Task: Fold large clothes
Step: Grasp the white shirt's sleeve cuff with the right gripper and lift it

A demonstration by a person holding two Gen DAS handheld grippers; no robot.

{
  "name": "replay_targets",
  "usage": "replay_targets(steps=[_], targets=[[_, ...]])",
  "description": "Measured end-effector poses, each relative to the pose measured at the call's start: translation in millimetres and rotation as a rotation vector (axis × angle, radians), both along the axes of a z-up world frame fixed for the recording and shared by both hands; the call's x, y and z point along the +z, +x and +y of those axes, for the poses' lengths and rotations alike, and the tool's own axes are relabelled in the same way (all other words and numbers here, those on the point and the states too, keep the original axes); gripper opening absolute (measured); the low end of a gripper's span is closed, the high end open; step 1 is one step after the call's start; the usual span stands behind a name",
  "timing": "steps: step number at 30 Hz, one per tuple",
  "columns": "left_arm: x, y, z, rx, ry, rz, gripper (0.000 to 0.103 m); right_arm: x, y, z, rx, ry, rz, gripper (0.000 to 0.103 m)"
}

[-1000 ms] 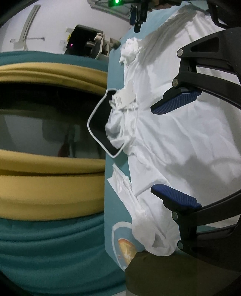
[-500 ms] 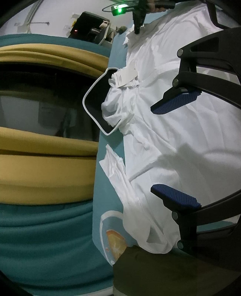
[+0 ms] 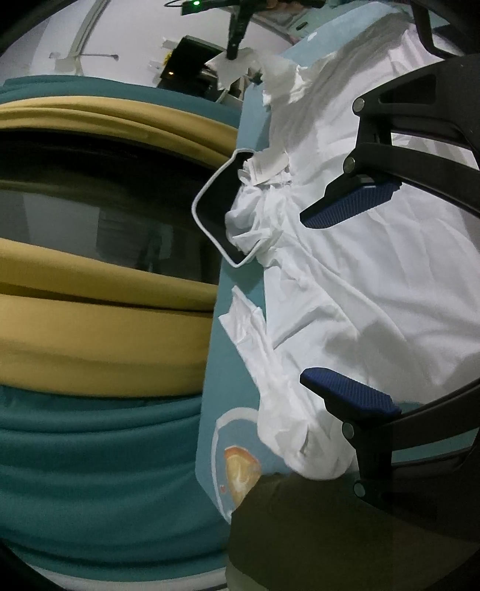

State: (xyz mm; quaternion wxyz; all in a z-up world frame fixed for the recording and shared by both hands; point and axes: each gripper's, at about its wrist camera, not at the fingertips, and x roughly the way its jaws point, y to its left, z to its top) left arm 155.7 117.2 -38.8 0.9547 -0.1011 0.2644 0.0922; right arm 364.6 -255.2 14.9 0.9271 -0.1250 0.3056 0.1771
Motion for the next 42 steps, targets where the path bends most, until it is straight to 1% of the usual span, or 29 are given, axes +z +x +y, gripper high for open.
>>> replay_targets(steps=[4,9,14,16,22,24,27,29,30,31,32,33,35,37,40,42], targets=[[5,-14,9,0.000,-0.008,-0.022,0.081,16,-10,30,0.062,0.037,-0.013,0.003],[8,-28,20,0.010,-0.020,-0.042,0.081,20,-32,95,0.178,0.062,-0.013,0.003],[9,-37,32,0.027,-0.023,-0.055,0.081,3,-48,158,0.271,0.055,0.003,0.003],[9,-41,37,0.031,-0.024,-0.060,0.081,-5,-53,175,0.290,0.049,0.014,0.003],[4,-43,46,0.049,-0.026,-0.051,0.081,-36,-48,225,0.325,0.069,0.109,0.003],[1,-42,50,0.055,-0.030,-0.036,0.081,-50,-45,238,0.333,0.089,0.170,0.003],[-5,-38,54,0.058,-0.036,-0.009,0.081,-77,-40,254,0.360,0.140,0.310,0.004],[-7,-36,55,0.056,-0.034,0.003,0.081,-94,-43,264,0.397,0.151,0.387,0.009],[-8,-34,56,0.057,-0.030,0.011,0.081,-99,-46,266,0.408,0.149,0.407,0.024],[-9,-33,57,0.056,-0.029,0.016,0.081,-102,-50,267,0.420,0.149,0.419,0.052],[-10,-31,57,0.055,-0.028,0.020,0.081,-104,-54,266,0.431,0.150,0.429,0.066],[-11,-29,56,0.056,-0.025,0.029,0.081,-103,-59,263,0.440,0.154,0.434,0.075],[-12,-24,56,0.051,-0.025,0.039,0.081,-98,-65,253,0.453,0.158,0.431,0.075],[-15,-15,52,0.035,-0.029,0.057,0.081,-91,-70,238,0.440,0.145,0.403,0.075],[-17,-1,45,-0.006,-0.033,0.080,0.081,-78,-71,201,0.391,0.138,0.347,0.075],[-16,14,36,-0.046,-0.032,0.096,0.081,-76,-68,170,0.327,0.122,0.311,0.075]])
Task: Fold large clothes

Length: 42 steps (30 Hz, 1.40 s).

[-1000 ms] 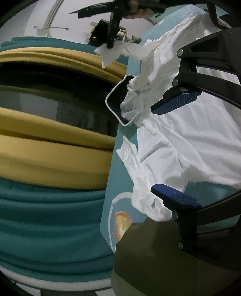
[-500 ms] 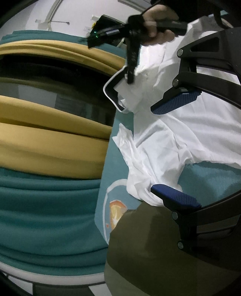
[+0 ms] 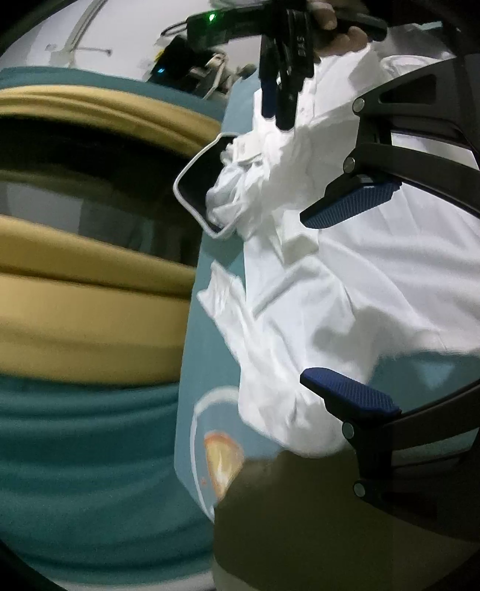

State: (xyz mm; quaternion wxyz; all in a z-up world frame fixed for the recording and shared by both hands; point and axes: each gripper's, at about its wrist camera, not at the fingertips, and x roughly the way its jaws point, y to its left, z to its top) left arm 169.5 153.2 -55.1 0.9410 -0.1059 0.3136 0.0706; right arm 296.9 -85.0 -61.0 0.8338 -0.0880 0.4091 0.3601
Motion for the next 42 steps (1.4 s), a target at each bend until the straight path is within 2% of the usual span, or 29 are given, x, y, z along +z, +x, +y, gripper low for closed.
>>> replay_targets(steps=[3,7,13,17,19,22,23,31,33,35,37,42], targets=[[-1,21,-13,-0.055,0.010,0.024,0.081,-6,12,-48,-0.110,-0.033,-0.009,0.075],[-8,55,-29,-0.133,0.007,0.073,0.081,-29,35,-112,-0.265,-0.074,0.042,0.075],[-37,108,-40,-0.182,0.035,0.179,0.079,-52,56,-166,-0.388,-0.128,0.067,0.075],[-61,132,-40,-0.213,0.029,0.262,0.045,-65,62,-173,-0.397,-0.165,0.091,0.075],[-70,137,-37,-0.221,0.022,0.282,0.031,-65,58,-170,-0.380,-0.198,0.051,0.075],[-72,137,-35,-0.214,0.063,0.269,0.014,-65,59,-165,-0.372,-0.207,0.031,0.075],[-72,138,-32,-0.208,0.050,0.267,0.012,-65,59,-165,-0.371,-0.205,0.031,0.075],[-56,131,-9,-0.147,-0.021,0.272,0.013,-60,42,-169,-0.370,-0.193,0.030,0.075],[-45,126,-1,-0.134,-0.012,0.251,0.020,-55,39,-169,-0.369,-0.184,0.020,0.075],[-36,126,7,-0.127,0.010,0.233,0.043,-51,37,-172,-0.371,-0.178,0.008,0.075],[-27,132,19,-0.098,0.040,0.224,0.054,-47,37,-173,-0.377,-0.174,0.003,0.075],[-19,163,42,-0.113,0.038,0.208,0.058,-43,41,-177,-0.392,-0.159,-0.001,0.075]])
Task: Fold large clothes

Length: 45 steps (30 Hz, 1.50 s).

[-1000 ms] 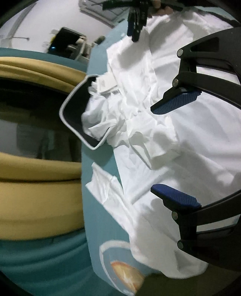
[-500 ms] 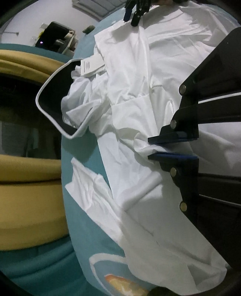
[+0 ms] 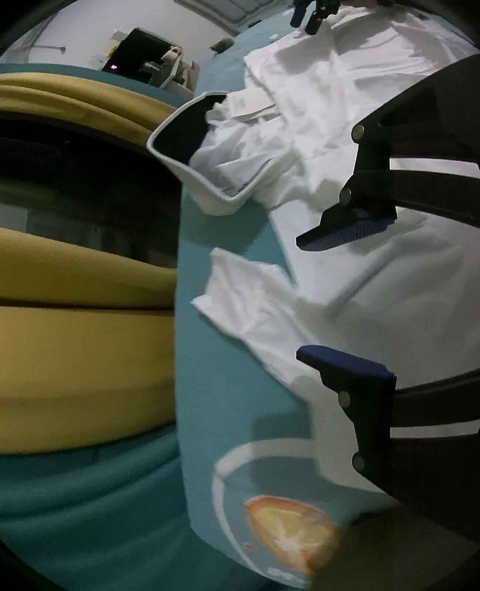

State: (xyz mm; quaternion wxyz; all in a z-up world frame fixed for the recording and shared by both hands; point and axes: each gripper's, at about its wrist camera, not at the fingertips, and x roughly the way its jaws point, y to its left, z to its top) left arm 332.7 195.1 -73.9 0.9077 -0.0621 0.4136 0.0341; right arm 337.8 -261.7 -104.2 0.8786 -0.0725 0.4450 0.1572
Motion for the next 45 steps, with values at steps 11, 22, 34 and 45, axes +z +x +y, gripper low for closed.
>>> replay_targets(steps=[11,22,34,45], targets=[[-50,72,-13,-0.089,0.100,0.151,0.059,-4,2,-7,-0.009,0.003,0.005,0.075],[-31,58,-1,-0.036,0.132,0.050,0.010,5,-7,-22,-0.033,0.046,0.001,0.075],[80,-2,-29,-0.066,0.110,-0.182,0.009,27,-38,-28,0.002,0.099,-0.054,0.075],[134,-23,-84,-0.132,0.077,-0.288,0.009,33,-56,-61,-0.016,0.134,-0.082,0.075]])
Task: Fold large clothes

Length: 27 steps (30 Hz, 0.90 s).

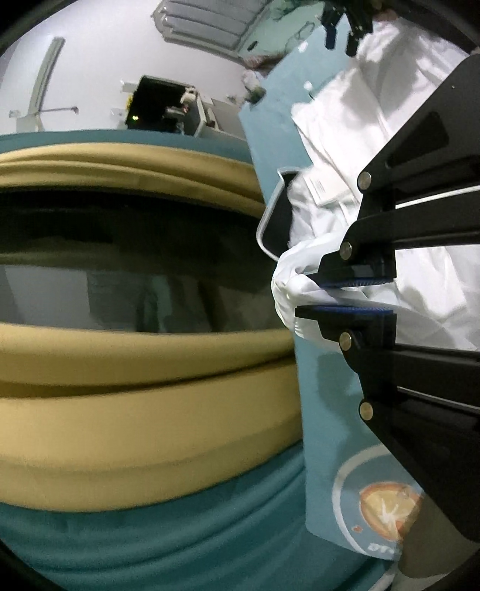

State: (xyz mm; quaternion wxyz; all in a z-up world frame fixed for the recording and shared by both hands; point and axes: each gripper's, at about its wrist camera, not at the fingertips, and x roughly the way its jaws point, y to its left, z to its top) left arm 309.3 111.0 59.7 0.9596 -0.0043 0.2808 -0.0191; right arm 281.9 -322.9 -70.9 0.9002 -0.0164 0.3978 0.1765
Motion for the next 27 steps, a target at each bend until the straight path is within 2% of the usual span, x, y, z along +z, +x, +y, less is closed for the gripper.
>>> replay_targets(steps=[5,10,17,22,25,27], targets=[[14,6,-37,-0.037,-0.003,-0.021,0.009,-4,-1,-19,-0.019,0.025,0.001,0.075],[23,21,-86,-0.116,0.008,-0.026,0.009,-10,-3,-38,-0.027,0.055,-0.008,0.075],[22,43,-148,-0.215,-0.010,-0.022,0.009,-15,-1,-68,-0.064,0.066,-0.002,0.075],[-5,57,-188,-0.292,-0.062,0.034,0.010,-21,0,-87,-0.095,0.067,0.011,0.075],[-41,64,-213,-0.337,-0.093,0.146,0.012,-26,3,-94,-0.105,0.063,0.024,0.075],[-62,64,-224,-0.362,-0.100,0.206,0.028,-28,5,-96,-0.105,0.058,0.030,0.075]])
